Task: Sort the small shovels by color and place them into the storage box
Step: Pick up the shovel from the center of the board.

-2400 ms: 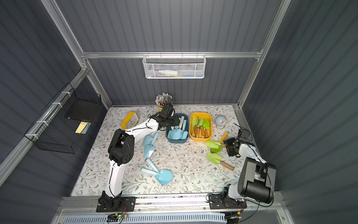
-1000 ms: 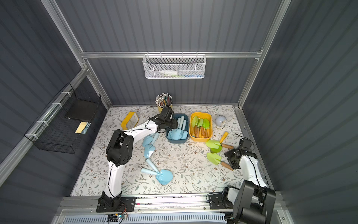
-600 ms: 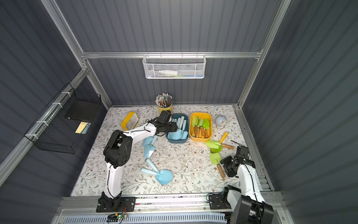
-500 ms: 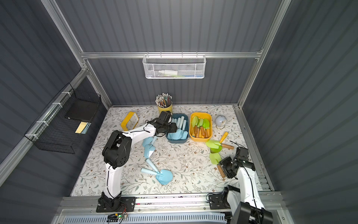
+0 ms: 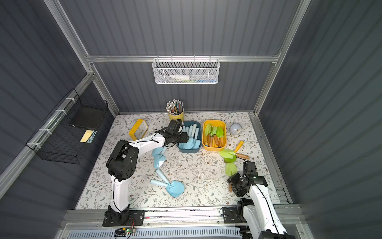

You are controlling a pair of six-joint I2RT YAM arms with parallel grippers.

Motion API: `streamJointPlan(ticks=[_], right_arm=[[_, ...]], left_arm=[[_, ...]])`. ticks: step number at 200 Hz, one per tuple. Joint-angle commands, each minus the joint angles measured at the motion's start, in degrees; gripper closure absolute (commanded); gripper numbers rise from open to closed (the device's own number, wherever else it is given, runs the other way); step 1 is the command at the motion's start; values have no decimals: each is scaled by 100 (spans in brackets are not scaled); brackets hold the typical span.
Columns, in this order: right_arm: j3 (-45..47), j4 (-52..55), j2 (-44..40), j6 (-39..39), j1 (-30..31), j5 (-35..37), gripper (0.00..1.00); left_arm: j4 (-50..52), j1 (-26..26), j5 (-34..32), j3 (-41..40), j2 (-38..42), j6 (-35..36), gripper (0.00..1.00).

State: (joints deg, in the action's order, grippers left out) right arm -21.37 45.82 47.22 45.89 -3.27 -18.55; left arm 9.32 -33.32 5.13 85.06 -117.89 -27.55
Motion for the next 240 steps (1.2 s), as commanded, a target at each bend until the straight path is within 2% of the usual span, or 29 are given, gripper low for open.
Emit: streamJointPlan(ticks=[1, 41, 80, 101, 136, 180, 208, 240], right_arm=[[-272, 34, 430, 278, 449, 324, 42], [-690, -94, 1281, 321, 1044, 922, 48], [-685, -303, 1385, 455, 1157, 862, 78], [-757, -341, 1386, 513, 1218, 836, 85], [-1162, -111, 1334, 588, 1461, 968, 89], [-2220, 273, 1585, 577, 2032, 1328, 90], [-3312, 495, 2199, 200, 2384, 1698, 91], [-4739, 524, 3562, -659, 2480, 1748, 90]], left_arm=[[-62, -17, 83, -124, 378, 162, 46], [-53, -14, 216, -177, 392, 255, 46], [-62, -7, 234, -145, 355, 292, 46], [-79, -8, 235, -113, 323, 304, 46], [-130, -7, 275, -94, 278, 304, 46], [-198, 1, 292, -36, 240, 268, 46], [-237, 26, 274, -15, 223, 215, 46], [-277, 89, 210, -15, 285, 120, 46]])
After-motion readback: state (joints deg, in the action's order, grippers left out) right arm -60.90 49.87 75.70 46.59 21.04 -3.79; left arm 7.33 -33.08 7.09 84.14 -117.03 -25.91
